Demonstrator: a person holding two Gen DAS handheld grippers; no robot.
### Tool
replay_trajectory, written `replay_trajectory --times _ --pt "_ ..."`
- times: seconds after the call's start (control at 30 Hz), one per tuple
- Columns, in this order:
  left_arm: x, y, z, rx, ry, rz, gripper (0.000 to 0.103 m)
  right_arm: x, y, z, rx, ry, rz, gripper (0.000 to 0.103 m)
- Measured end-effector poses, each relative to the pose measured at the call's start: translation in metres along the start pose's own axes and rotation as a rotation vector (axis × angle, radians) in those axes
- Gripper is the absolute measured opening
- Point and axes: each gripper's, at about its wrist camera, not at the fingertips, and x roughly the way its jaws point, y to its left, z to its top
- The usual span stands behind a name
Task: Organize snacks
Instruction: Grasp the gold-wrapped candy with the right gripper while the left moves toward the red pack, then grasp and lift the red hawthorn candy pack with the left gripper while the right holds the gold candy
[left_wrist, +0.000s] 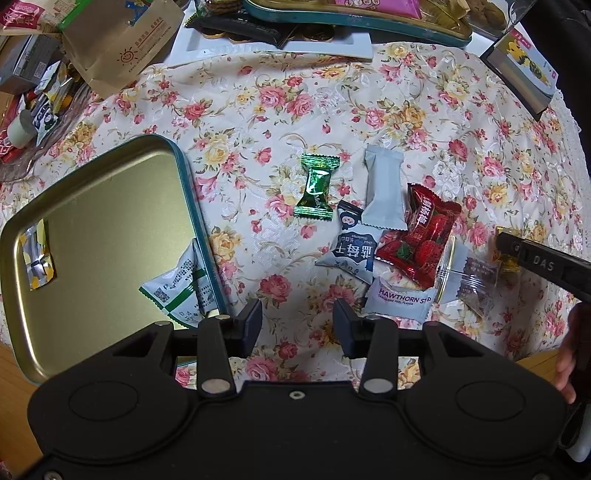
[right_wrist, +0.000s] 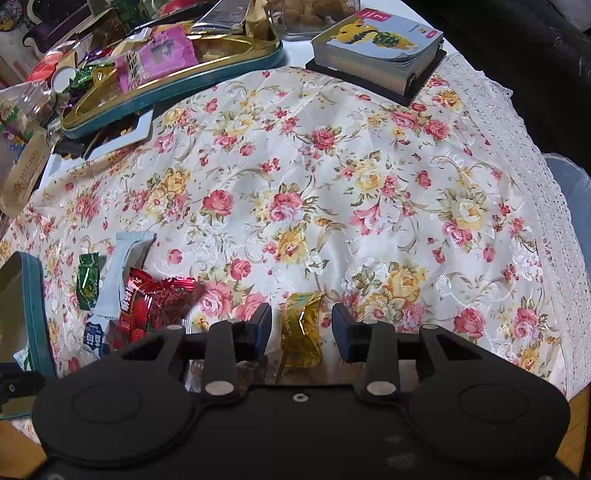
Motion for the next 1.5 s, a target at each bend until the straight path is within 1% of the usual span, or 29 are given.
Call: replay_trajectory --times 0.17,0.43,0.57,0.67,0.73,0.77,0.87,1.0,1.13,1.23,1.33,1.5 --pt "0.001 0.0 0.0 0.0 0.002 -0.008 0.052 0.011 0.004 -0.006 -0.038 0.004 -0.035 0.039" --pt "0.001 0.0 0.0 0.001 0.0 -0.004 0.052 0.015 0.007 -0.006 -0.044 -0.01 -0.046 0.039" --pt "0.002 0.0 0.0 0.002 0.001 0.001 0.052 0.015 0.008 -0.006 -0.037 -0.019 -0.047 0.041" --pt "0.002 0.001 0.0 0.0 0.002 0.002 0.052 0.015 0.01 -0.009 -0.049 -0.032 -0.065 0.037" --pt "0.002 0.002 0.0 0.0 0.002 0.002 0.052 0.015 0.013 -0.011 -0.092 -0.042 -0.077 0.03" --pt "0.002 0.002 0.0 0.0 0.002 0.002 0.052 0.015 0.014 -0.012 -0.113 -0.046 -0.089 0.023" --pt "0.003 0.002 0.0 0.003 0.002 0.003 0.052 0.013 0.013 -0.014 -0.12 -0.049 -0.088 0.021" --pt "0.004 0.001 0.0 0.005 0.002 0.004 0.052 0.007 0.007 -0.009 -0.08 -0.044 -0.058 0.021" --pt "0.003 -0.001 0.002 -0.002 -0.013 -0.002 0.052 -0.009 0.0 0.001 0.006 -0.038 0.026 0.022" --pt "0.003 -0.005 0.005 -0.002 -0.027 -0.014 0.051 -0.024 -0.001 0.007 0.028 -0.064 0.074 0.022" --pt "0.003 -0.013 0.007 0.004 -0.041 -0.031 0.052 -0.038 0.0 0.013 0.043 -0.101 0.092 0.022" --pt "0.001 -0.026 0.013 0.008 -0.072 -0.065 0.051 -0.05 -0.006 0.02 0.09 -0.11 0.11 0.022"
